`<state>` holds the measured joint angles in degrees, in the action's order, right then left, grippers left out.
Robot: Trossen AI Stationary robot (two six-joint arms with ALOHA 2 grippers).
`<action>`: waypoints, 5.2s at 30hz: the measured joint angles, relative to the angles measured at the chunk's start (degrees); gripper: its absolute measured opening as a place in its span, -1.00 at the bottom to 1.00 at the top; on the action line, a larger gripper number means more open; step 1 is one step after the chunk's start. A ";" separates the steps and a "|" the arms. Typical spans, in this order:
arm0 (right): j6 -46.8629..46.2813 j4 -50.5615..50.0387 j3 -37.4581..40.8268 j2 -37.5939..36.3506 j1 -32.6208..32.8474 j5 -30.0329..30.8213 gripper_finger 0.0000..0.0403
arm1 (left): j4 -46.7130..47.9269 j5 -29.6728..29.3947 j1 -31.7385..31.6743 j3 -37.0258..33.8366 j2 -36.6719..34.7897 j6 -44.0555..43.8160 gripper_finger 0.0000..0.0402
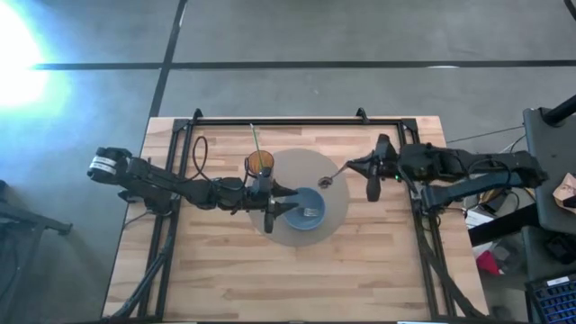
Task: Pick & Place Utensil
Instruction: Put the spoon into the bowl
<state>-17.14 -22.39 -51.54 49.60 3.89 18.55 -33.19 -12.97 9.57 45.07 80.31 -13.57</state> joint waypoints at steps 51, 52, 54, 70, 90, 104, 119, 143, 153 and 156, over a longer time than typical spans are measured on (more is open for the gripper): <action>-26.01 53.20 29.95 22.92 -14.24 -28.02 -0.96 | 0.24 -0.15 -0.05 0.01 0.00 1.82 -0.17; -26.00 53.22 29.65 23.42 -14.24 -28.00 -0.96 | 0.24 -0.15 -0.03 0.01 0.00 1.82 -0.17; -25.95 53.28 29.27 24.33 -14.24 -28.04 -0.96 | 0.23 -0.15 -0.03 0.01 0.00 1.76 -0.17; -21.87 53.39 29.17 26.99 -14.39 -28.02 -0.96 | 0.26 -0.13 -0.03 0.01 0.00 1.60 -0.17; -22.52 52.26 29.24 26.47 -17.18 -27.86 -0.95 | 0.26 -0.11 -0.03 0.01 0.00 1.15 -0.17; -22.23 46.58 29.26 26.40 -17.72 -27.87 -0.80 | 0.26 -0.11 -0.03 0.01 0.00 1.14 -0.17; -22.56 46.41 29.32 24.41 -17.67 -28.02 -0.56 | 0.28 -0.11 -0.01 0.01 0.00 1.17 -0.17; -21.90 44.84 29.30 18.81 -18.22 -31.06 -0.14 | 0.31 -0.11 -0.03 0.00 0.00 1.19 -0.17; -21.65 42.23 29.30 18.73 -18.15 -30.60 -0.16 | 0.27 -0.12 -0.09 0.12 -0.11 1.54 -0.17; -21.62 42.27 29.30 18.80 -18.15 -30.60 -0.14 | 0.39 -0.12 -0.10 0.12 -0.31 1.49 -0.17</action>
<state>-38.76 19.88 -22.24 68.40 -14.26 -12.05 -32.80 -13.09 9.47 45.19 80.00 -12.08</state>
